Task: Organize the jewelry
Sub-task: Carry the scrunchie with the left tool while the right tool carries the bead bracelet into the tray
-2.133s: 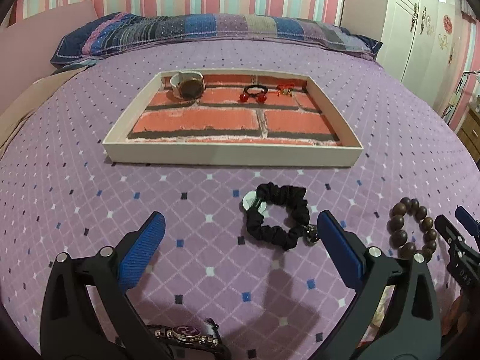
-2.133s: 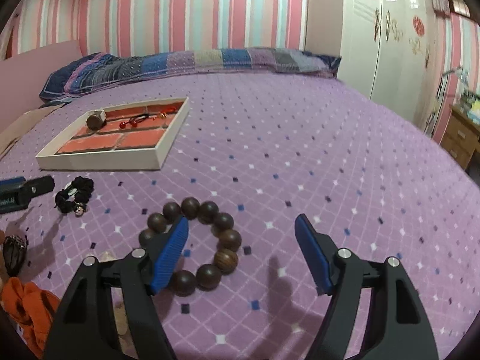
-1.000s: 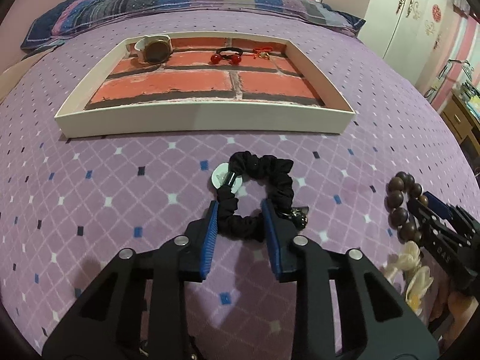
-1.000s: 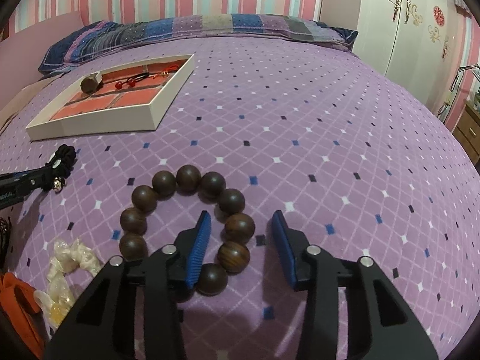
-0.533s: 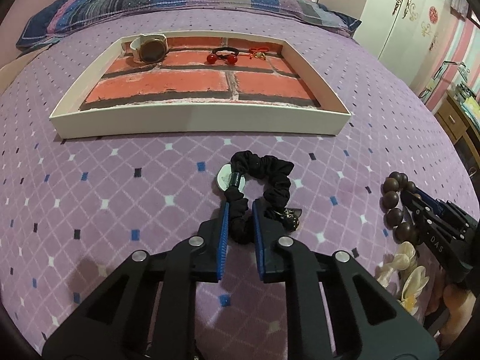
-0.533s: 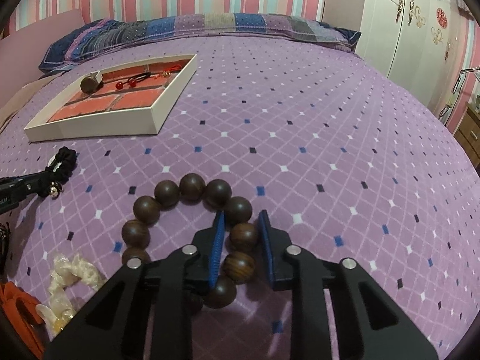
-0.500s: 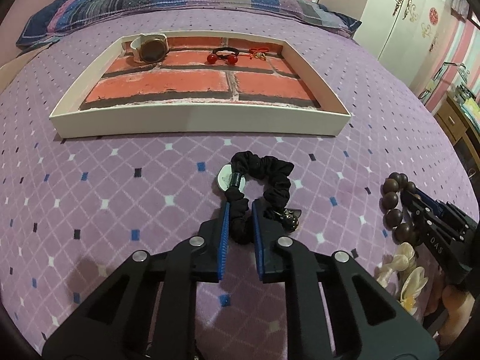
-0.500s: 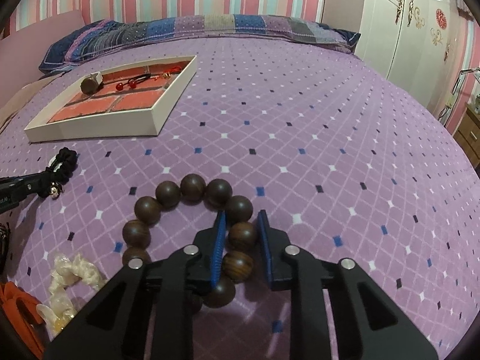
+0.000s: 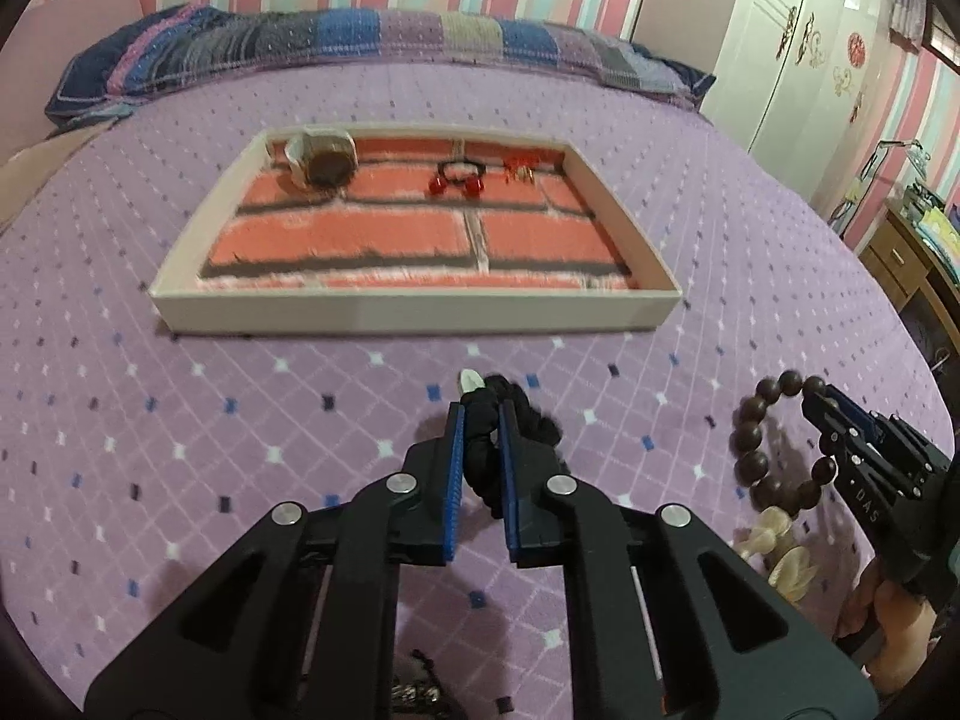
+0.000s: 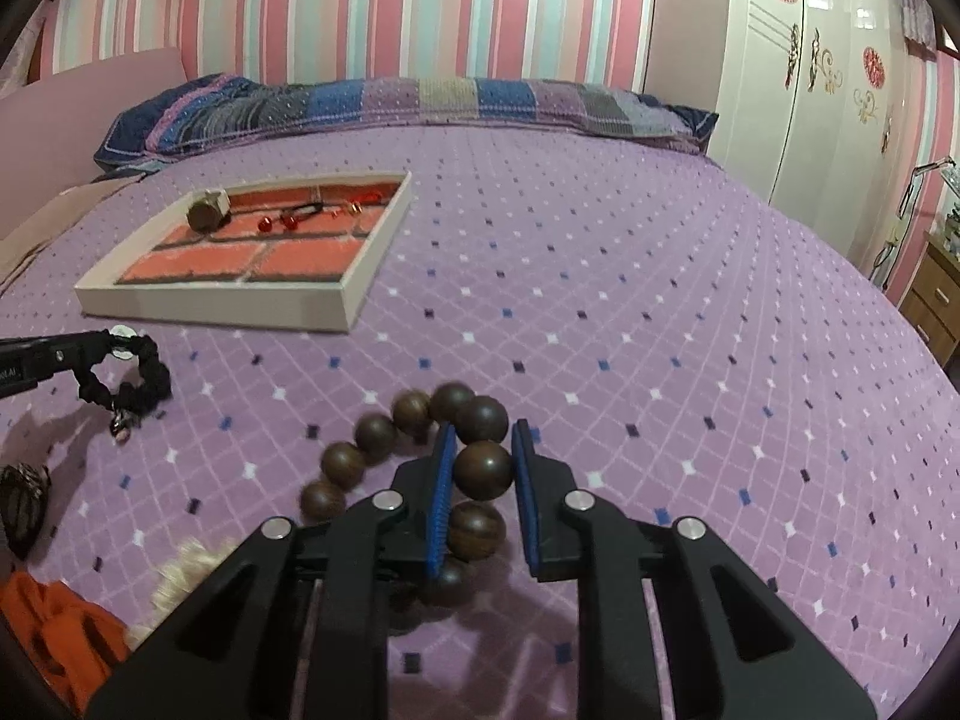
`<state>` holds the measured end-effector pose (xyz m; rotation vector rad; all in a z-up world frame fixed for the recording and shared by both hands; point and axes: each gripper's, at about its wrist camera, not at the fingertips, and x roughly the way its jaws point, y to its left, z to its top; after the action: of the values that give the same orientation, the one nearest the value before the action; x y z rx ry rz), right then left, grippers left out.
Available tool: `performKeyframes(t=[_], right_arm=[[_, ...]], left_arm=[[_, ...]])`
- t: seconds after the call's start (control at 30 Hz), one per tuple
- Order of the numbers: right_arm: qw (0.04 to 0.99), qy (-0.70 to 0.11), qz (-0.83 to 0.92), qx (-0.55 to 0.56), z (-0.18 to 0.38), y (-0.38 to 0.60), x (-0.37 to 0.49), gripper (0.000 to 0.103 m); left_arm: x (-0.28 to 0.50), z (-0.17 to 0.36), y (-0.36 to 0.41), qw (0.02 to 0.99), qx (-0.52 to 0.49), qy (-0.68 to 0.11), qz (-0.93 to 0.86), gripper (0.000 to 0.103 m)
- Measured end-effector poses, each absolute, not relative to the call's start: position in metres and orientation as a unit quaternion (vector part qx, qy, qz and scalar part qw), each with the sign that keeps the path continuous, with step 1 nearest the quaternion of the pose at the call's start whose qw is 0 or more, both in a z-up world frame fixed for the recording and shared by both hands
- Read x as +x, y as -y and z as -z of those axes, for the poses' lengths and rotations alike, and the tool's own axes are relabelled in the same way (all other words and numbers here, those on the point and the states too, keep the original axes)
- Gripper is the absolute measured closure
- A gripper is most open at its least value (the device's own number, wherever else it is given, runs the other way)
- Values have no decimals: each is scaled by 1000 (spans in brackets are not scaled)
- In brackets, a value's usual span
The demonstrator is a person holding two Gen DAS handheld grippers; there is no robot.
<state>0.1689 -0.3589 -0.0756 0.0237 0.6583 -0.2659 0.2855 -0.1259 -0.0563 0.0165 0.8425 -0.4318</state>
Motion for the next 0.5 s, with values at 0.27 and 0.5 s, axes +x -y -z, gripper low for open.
performKeyframes(t=[0.27,0.5], right_arm=[[950,-290,115,-13,40,333,180,83],[958,-268,98,-27,6,311,198,83]], left_arm=[[285,26,109,905,13,-378,195,94],[294,0,90,913,7,-364,186,94]])
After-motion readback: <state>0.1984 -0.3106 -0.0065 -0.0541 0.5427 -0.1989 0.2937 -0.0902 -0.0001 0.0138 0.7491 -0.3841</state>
